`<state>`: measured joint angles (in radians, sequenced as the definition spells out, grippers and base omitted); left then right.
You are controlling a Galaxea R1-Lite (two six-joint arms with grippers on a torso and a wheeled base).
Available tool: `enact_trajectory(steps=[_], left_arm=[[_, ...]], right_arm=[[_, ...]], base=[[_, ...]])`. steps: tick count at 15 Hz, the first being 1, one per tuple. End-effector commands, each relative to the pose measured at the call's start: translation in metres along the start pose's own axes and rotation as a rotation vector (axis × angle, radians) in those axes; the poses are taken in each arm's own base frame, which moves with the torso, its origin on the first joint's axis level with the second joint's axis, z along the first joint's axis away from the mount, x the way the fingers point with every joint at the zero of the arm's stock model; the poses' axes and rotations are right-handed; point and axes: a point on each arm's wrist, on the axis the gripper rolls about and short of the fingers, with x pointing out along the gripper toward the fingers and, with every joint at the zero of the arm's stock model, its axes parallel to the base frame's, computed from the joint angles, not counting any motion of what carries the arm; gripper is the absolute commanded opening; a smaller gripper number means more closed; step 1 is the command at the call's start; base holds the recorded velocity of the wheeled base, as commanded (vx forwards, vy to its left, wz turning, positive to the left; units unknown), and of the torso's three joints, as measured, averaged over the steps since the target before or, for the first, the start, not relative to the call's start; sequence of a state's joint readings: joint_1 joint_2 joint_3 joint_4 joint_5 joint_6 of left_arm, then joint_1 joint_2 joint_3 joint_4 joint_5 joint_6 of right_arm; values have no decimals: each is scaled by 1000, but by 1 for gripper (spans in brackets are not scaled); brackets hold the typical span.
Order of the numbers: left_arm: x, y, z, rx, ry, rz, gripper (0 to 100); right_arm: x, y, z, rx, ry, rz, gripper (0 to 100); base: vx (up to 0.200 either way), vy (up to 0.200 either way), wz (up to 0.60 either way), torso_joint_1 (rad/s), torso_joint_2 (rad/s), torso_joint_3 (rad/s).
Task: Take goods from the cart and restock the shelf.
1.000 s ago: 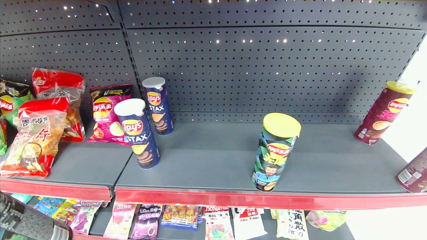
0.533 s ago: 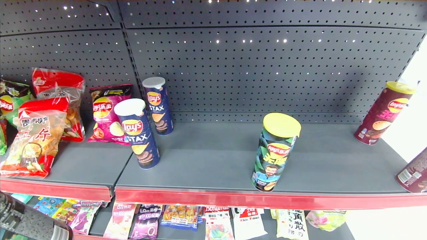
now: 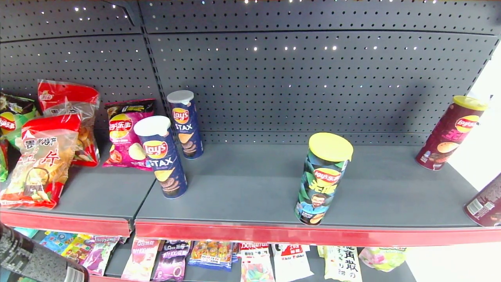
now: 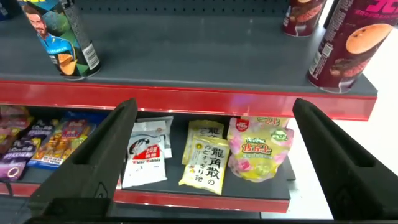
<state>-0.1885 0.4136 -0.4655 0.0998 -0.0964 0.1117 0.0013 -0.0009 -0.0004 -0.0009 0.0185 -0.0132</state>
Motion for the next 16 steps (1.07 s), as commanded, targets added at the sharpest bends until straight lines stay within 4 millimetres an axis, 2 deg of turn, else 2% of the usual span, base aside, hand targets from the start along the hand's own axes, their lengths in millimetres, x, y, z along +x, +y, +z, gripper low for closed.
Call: enact_trajectory(steps=[1,3,12,16], left_arm=[[1,0,0,0,4,1,0],[1,0,0,0,6,0,0],[5,1,0,-2,24,-3,0],[6,1,2,-2,25,-3,0]], right_arm=[[0,0,0,2,2,0,100],[0,0,0,2,2,0,100],[0,0,0,4,2,0,100],[0,0,0,4,2,2,100]], base=[[0,0,0,0,0,0],[0,0,0,0,0,0],[0,0,-600,3,4,3],[0,0,0,0,0,0]])
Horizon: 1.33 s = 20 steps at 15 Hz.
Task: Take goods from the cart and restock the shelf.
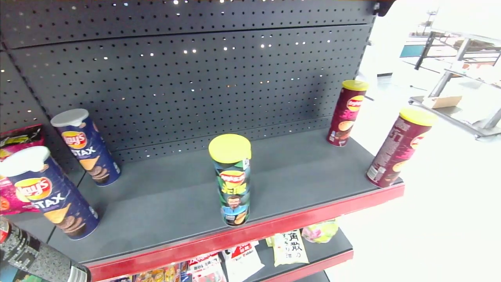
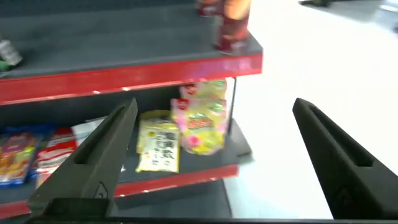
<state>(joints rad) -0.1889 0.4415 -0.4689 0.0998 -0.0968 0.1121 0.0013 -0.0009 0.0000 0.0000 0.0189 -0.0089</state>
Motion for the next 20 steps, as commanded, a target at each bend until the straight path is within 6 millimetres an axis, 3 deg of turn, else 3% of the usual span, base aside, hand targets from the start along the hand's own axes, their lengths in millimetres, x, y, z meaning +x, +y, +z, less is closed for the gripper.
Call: enact_trajectory(steps=[1,5,10,15,20], left_arm=[[2,0,2,-1,7,0,0],[12,1,11,-6,28,-49,0],[39,5,28,-73,90,-84,0],[87,9,30,-83,155,-160,0],[157,16,30,-89,173,-166,0]], right_arm=[[0,0,0,0,1,1,100],[0,0,0,1,-1,1,100],[0,0,0,1,-1,1,100],[0,0,0,1,-1,1,100],[0,0,0,1,-1,1,100]], base=[[0,0,0,0,0,0],[0,0,0,0,0,0],[0,0,0,0,0,0],[0,0,0,0,0,0],[0,0,0,0,0,0]])
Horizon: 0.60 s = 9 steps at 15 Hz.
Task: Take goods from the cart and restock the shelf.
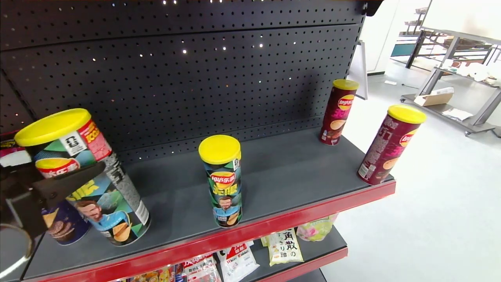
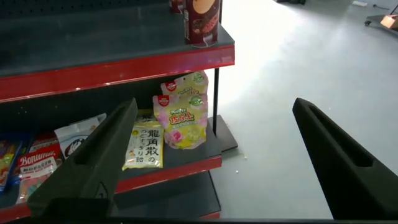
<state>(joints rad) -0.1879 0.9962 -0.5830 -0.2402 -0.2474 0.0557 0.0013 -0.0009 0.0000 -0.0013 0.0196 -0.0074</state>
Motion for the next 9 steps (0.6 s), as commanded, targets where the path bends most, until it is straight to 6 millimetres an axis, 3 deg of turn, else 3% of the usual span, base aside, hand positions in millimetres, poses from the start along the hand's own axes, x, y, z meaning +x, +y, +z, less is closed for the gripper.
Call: enact_trajectory(steps=[1,5,9], left_arm=[[41,10,-8,-27,101,-9,0],[64,15,-14,-38,147,-26,0],[111,25,-20,-31,121,-80,0]], right_arm=[[0,0,0,0,1,1,100],[0,0,0,0,1,1,100],[0,0,0,0,1,1,100]], base=[[0,0,0,0,0,0],[0,0,0,0,0,0],[0,0,0,0,0,0]])
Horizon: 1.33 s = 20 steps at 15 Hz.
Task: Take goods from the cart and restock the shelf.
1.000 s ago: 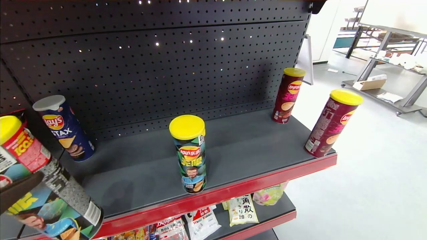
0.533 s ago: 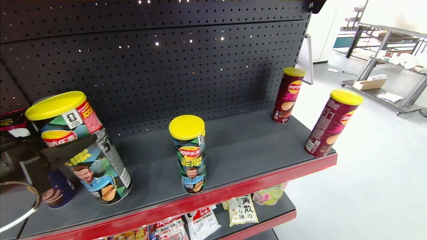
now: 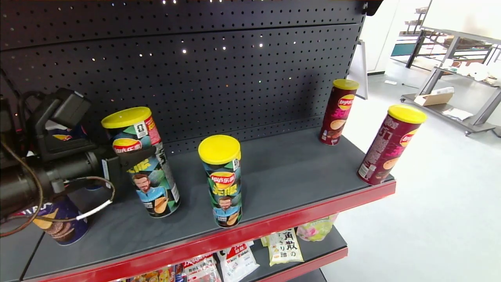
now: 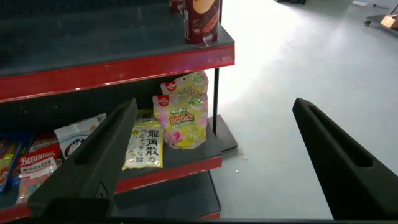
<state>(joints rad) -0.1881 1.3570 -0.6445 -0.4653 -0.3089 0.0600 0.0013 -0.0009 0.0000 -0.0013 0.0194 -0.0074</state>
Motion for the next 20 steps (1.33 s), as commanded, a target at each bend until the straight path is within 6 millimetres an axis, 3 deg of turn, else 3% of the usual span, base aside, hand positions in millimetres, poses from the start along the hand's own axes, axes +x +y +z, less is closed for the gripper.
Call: enact_trajectory(steps=[1,4,8,13,20], left_arm=[[24,7,-11,-16,53,-14,0],[60,17,-3,21,-6,-24,0],[100,10,6,72,-63,-77,0],[127,1,-1,85,-76,-119,0],[149,-4,-7,142,-100,-141,0]], right_arm=[[0,0,0,0,1,1,100],[0,0,0,0,1,1,100],[0,0,0,0,1,1,100],[0,0,0,0,1,1,100],[0,0,0,0,1,1,100]], base=[[0,0,0,0,0,0],[0,0,0,0,0,0],[0,0,0,0,0,0],[0,0,0,0,0,0],[0,0,0,0,0,0]])
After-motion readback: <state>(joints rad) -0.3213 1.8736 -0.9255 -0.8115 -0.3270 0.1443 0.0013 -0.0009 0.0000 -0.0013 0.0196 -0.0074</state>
